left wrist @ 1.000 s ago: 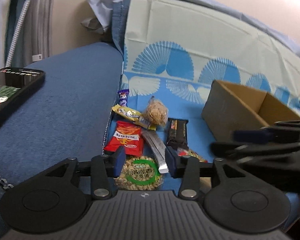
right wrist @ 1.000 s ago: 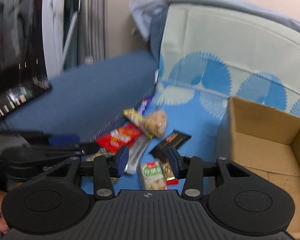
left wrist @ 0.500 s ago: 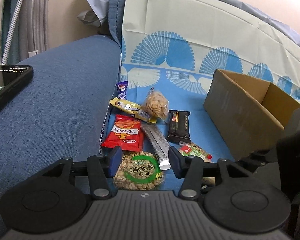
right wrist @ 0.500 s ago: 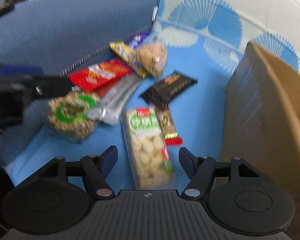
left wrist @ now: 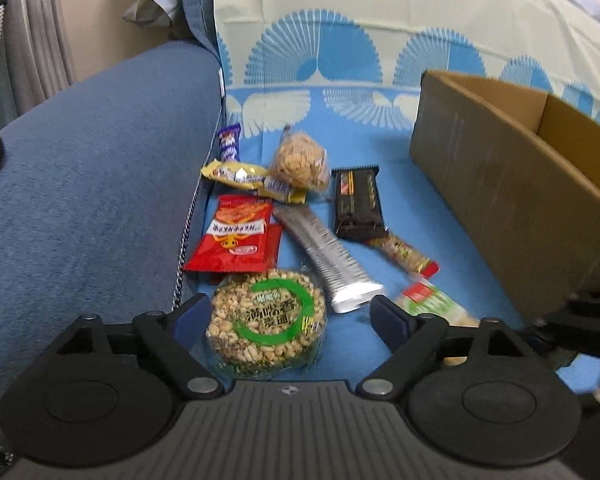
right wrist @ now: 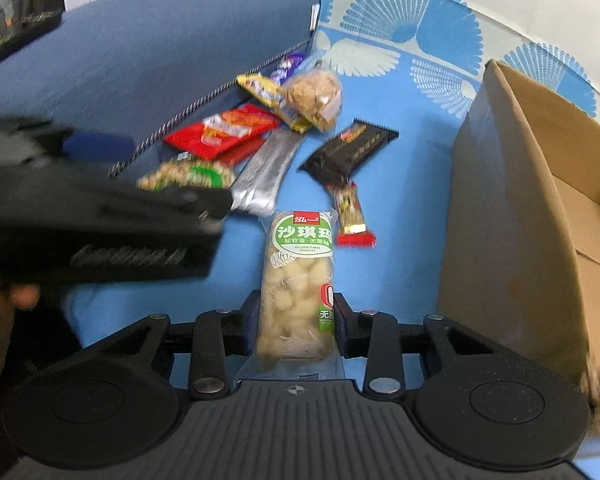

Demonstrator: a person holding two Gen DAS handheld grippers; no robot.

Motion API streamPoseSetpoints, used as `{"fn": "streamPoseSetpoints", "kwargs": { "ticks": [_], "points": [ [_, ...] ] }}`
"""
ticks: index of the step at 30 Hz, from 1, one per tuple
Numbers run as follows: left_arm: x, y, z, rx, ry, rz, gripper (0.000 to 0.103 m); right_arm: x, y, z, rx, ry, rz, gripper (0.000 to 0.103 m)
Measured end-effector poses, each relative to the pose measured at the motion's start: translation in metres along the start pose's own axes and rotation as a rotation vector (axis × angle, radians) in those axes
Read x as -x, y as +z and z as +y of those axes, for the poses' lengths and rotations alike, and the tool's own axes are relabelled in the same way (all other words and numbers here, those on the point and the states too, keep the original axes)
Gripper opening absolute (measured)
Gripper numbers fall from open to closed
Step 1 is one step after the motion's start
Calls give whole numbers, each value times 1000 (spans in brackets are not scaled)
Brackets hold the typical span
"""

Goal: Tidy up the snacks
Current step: 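Grasp the white-green pastry pack with the right gripper while the left gripper approaches the round nut bag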

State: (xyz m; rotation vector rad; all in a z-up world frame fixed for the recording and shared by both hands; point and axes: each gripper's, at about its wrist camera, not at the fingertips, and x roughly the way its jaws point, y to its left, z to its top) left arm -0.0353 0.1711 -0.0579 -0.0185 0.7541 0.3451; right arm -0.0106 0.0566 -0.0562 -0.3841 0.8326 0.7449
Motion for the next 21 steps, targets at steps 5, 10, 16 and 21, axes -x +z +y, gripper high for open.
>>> {"fn": "streamPoseSetpoints", "kwargs": {
  "ticks": [5, 10, 16, 21],
  "points": [
    [-17, 0, -13, -56, 67, 69, 101, 4, -14, 1, -17, -10, 36, 37],
    [-36, -1, -18, -81, 114, 134, 102, 3, -15, -3, -27, 4, 36, 37],
    [-50, -1, -24, -94, 164, 174, 102, 0, -16, -6, -42, 25, 55, 38],
    [-52, -1, -23, -80, 161, 166, 102, -1, -16, -7, -45, 38, 60, 38]
  ]
}}
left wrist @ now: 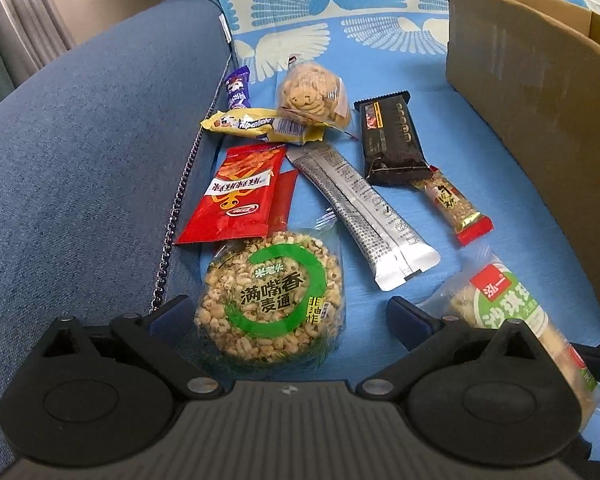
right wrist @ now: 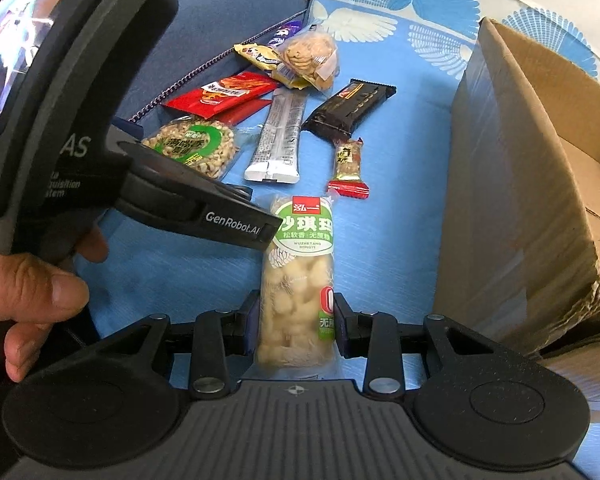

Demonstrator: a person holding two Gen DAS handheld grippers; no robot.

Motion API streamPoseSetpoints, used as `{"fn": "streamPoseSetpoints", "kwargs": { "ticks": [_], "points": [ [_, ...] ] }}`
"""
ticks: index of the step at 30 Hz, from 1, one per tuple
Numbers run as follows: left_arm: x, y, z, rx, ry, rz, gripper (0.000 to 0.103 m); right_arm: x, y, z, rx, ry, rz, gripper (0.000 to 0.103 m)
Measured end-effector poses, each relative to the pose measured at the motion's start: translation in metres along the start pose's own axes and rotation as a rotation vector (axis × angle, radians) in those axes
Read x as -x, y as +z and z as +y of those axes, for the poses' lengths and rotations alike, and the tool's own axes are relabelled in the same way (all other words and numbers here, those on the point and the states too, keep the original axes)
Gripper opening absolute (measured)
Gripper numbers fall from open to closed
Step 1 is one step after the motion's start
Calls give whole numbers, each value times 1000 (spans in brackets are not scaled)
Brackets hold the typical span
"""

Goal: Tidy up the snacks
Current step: 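Grasp the white-green pastry pack with the right gripper while the left gripper approaches the round nut bag, then grasp the round green-labelled nut bag with the left gripper and lift it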

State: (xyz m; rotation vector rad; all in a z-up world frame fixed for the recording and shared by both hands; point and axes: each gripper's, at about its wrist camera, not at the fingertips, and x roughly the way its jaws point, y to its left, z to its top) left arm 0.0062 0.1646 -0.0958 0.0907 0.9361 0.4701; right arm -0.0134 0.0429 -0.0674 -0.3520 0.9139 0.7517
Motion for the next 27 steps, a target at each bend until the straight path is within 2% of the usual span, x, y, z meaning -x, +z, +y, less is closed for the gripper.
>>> {"fn": "streamPoseSetpoints", "kwargs": {
  "ticks": [1, 3, 5, 11, 15, 18, 20, 22, 27],
  "points": [
    [1, 0, 1, 6, 0, -5, 100, 0, 0, 0, 0, 2, 0, 38],
    [3, -1, 6, 42, 12, -15, 82, 0, -1, -1, -2, 6, 1, 38],
    [5, -1, 13, 93, -9, -20, 82, 0, 0, -2, -5, 10, 2, 38],
    [18, -2, 17, 132, -43, -85, 82, -1, -1, -1, -3, 14, 2, 38],
    [34, -4, 28, 183, -144, -168, 82, -1, -1, -2, -3, 15, 1, 38],
    [35, -6, 29, 191, -248, -125, 82, -1, -1, -2, -3, 15, -1, 38],
    [32, -5, 28, 198, -289, -77, 82, -1, -1, -1, -3, 14, -2, 38],
    [29, -6, 27, 208, -301, -40, 82, -1, -1, -1, -1, 13, -2, 38],
    [26, -8, 32, 241, -303, -16, 86, -2, -1, -1, -1, 15, 0, 38]
  ]
}}
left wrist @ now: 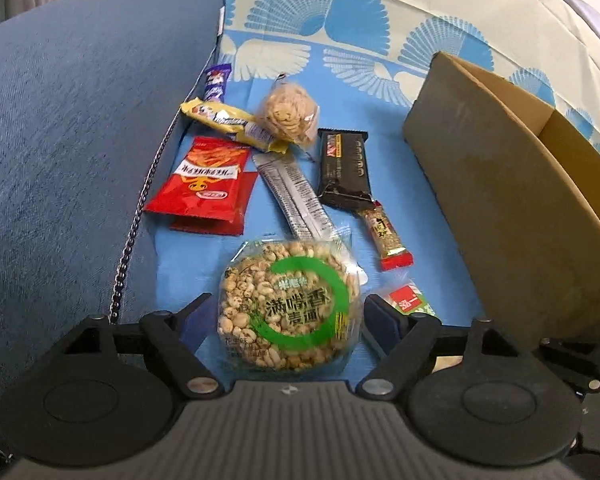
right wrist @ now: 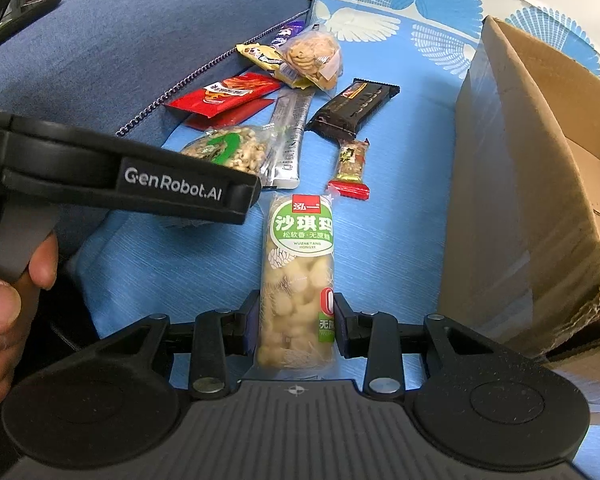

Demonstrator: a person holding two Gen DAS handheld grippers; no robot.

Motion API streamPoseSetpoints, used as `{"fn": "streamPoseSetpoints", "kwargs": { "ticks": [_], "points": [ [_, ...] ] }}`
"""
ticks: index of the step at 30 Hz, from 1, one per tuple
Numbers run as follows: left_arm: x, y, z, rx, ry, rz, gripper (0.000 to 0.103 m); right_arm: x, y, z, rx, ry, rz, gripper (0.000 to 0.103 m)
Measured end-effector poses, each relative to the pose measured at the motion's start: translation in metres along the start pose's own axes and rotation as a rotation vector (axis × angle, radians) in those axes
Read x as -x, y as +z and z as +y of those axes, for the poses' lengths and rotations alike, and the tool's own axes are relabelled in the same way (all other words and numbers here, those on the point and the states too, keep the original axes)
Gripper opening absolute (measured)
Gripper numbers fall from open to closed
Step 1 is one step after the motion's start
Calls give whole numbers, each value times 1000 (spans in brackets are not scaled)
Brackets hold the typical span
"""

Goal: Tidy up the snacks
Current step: 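Grasp the round green-labelled nut bag with the left gripper and lift it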

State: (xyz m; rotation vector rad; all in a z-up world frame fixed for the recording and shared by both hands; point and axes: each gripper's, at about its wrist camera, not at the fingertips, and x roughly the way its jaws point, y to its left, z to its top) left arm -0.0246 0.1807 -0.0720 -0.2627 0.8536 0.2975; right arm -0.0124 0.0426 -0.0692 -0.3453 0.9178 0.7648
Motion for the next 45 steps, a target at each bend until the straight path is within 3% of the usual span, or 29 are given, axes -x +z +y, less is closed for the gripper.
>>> {"fn": "streamPoseSetpoints", "kwargs": {
  "ticks": [10, 16, 19, 23, 38, 45],
  "points": [
    [-7, 0, 8, 41, -13, 48, 95, -1, 0, -1, -2, 2, 0, 39],
    [-12, 1, 6, 34, -5, 55, 96, 0, 0, -1, 1, 1, -2, 39],
    [-13, 2, 7, 38, -9, 57, 95, 0, 0, -1, 6, -2, -7, 39],
    [-14, 2, 8, 43, -8, 63, 84, 0, 0, -1, 13, -6, -16, 38],
    [-1, 0, 10, 73, 2, -10, 84, 26, 7, -9, 9, -15, -136, 38],
    [14, -2, 10, 83, 5, -95, 84, 39, 13, -12, 1, -3, -183, 38]
  ]
}}
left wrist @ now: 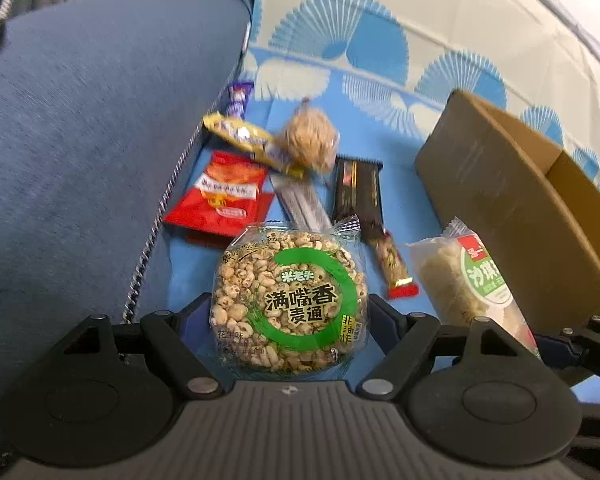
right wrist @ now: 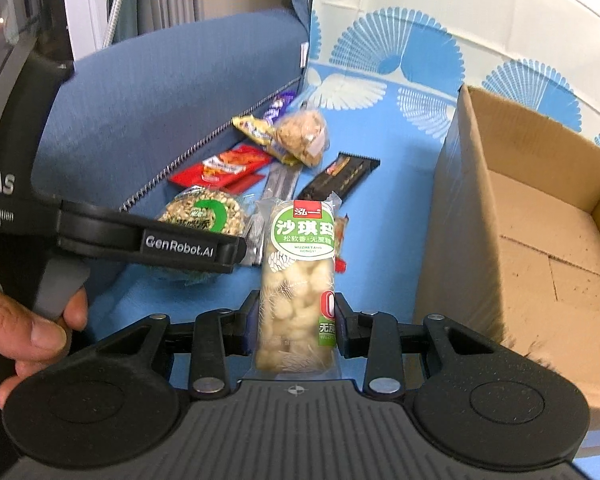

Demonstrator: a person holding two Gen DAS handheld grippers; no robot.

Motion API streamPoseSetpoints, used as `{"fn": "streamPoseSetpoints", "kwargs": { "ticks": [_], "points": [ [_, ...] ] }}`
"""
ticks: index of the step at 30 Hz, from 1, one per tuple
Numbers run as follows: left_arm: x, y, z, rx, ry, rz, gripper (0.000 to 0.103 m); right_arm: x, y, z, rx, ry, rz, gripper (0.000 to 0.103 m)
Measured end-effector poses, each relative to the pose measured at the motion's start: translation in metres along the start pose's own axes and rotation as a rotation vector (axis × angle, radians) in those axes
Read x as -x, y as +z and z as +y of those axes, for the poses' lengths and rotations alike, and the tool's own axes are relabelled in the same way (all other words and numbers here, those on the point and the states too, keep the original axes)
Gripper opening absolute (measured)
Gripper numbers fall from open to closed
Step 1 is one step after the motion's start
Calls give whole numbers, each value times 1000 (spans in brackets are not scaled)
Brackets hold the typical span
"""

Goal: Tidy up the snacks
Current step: 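Grasp the round green-labelled nut bag with the left gripper and lift it, then carry both snacks over the cardboard box and open both grippers to drop them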

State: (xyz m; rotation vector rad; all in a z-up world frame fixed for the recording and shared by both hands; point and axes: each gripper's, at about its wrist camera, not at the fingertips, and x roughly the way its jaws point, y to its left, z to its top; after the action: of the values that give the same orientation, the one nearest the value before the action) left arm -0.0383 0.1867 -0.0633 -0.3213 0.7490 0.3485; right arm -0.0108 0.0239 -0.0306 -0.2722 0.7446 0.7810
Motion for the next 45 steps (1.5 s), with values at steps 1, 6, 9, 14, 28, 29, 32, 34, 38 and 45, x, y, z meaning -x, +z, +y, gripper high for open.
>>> {"fn": "streamPoseSetpoints", "kwargs": {
  "ticks": [1, 6, 9, 14, 28, 29, 32, 34, 38, 45],
  "points": [
    [3, 0, 0, 4, -3, -17, 84, 2, 1, -1, -3, 0, -8, 38],
    [20, 0, 2, 29, -26, -92, 84, 18, 9, -4, -11, 1, -71, 38],
    [31, 0, 5, 72, -43, -117, 84, 31, 15, -7, -17, 5, -123, 38],
    [49, -2, 4, 147, -57, -139, 84, 53, 24, -17, -40, 8, -214, 38],
    [71, 34, -54, 130, -93, -253, 84, 83, 43, -76, -216, -20, -340, 38],
    [73, 38, -63, 107, -98, -272, 84, 83, 45, -81, -229, -32, -345, 38],
    [74, 49, -85, 63, -132, -291, 84, 83, 46, -96, -283, -57, -355, 38],
    [72, 57, -99, 51, -151, -288, 84, 84, 46, -107, -323, -87, -359, 38],
    [64, 71, -125, 60, -156, -281, 84, 86, 44, -130, -392, -156, -363, 38],
    [46, 92, -174, 11, -171, -269, 84, 87, 34, -181, -530, -259, -334, 38]
  ]
}}
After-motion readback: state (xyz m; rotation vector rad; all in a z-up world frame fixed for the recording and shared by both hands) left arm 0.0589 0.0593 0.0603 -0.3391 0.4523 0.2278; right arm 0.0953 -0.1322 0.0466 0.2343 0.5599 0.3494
